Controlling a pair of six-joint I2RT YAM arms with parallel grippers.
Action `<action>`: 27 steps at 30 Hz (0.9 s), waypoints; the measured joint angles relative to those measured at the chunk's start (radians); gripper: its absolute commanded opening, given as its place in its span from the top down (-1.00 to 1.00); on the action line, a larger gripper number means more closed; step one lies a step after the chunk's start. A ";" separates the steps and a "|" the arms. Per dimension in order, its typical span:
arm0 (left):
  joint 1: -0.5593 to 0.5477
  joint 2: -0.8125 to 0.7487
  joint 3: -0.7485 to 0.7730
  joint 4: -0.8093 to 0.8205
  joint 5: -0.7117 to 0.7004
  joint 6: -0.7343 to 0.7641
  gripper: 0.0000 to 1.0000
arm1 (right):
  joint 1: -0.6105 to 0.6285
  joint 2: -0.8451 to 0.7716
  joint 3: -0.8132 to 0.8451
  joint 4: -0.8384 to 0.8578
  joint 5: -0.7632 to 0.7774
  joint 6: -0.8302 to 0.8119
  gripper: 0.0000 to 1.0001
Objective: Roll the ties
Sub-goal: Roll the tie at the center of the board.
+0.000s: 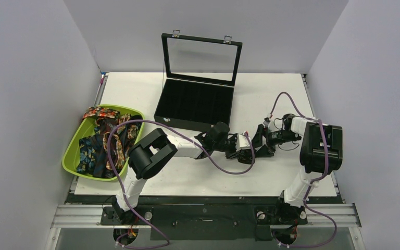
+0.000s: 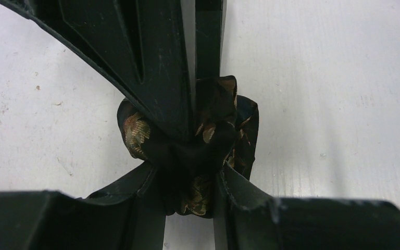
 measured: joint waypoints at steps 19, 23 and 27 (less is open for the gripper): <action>0.009 -0.011 -0.069 0.036 -0.013 -0.050 -0.55 | 0.033 -0.029 0.003 -0.003 -0.025 0.006 1.00; 0.009 -0.027 -0.100 0.046 -0.014 -0.072 -0.96 | 0.051 -0.029 0.007 -0.010 -0.017 -0.017 1.00; 0.008 -0.055 -0.140 0.055 -0.019 -0.081 -0.94 | 0.064 -0.036 0.009 -0.023 -0.006 -0.044 1.00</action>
